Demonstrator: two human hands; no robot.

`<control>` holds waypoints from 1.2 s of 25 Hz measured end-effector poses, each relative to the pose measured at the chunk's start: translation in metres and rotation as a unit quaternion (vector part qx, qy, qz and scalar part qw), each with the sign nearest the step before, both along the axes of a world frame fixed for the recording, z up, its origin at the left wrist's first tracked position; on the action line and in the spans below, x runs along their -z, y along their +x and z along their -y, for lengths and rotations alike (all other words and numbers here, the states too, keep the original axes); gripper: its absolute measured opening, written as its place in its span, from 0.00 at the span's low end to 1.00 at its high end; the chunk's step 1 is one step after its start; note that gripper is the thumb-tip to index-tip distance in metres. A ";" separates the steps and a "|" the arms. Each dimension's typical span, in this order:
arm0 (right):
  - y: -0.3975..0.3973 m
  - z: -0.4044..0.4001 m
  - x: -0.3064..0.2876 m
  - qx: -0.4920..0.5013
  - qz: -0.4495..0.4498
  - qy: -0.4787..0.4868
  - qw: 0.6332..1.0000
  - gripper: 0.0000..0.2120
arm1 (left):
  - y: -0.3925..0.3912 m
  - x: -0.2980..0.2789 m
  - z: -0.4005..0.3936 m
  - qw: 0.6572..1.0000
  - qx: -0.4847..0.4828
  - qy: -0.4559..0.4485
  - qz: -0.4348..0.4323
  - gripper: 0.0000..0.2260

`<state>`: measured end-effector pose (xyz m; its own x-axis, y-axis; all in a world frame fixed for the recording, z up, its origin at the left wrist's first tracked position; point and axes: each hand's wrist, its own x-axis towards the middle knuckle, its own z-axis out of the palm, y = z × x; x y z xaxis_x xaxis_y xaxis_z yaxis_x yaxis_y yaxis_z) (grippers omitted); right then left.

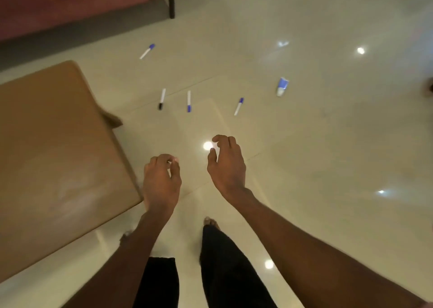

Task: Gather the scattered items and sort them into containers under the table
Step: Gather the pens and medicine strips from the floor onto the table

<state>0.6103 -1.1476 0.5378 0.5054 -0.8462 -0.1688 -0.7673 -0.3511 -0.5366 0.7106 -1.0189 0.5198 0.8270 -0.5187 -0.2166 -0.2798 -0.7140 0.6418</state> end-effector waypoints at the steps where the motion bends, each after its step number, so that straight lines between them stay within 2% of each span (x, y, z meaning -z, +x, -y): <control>1: -0.015 0.018 0.000 0.013 -0.003 0.002 1.000 0.13 | -0.009 -0.003 0.018 1.000 0.010 -0.002 -0.008 0.08; 8: -0.059 0.132 0.020 0.062 -0.022 0.017 0.998 0.13 | -0.040 0.012 0.143 0.997 0.066 -0.001 -0.047 0.08; 14: -0.059 0.241 0.063 0.092 -0.063 0.039 0.993 0.14 | -0.027 0.067 0.229 0.992 0.083 0.029 -0.089 0.09; 19: -0.040 0.344 0.131 0.108 -0.085 0.057 0.989 0.17 | -0.012 0.141 0.315 0.977 0.134 0.114 -0.121 0.15; 23: -0.037 0.416 0.190 0.077 -0.118 0.067 0.988 0.20 | -0.010 0.200 0.377 0.965 0.175 0.148 -0.128 0.17; 26: -0.045 0.478 0.254 0.052 -0.148 0.057 0.986 0.21 | -0.015 0.254 0.436 0.962 0.185 0.164 -0.120 0.18; 30: -0.057 0.560 0.354 0.042 -0.156 0.054 0.985 0.22 | -0.028 0.358 0.505 0.961 0.179 0.184 -0.104 0.18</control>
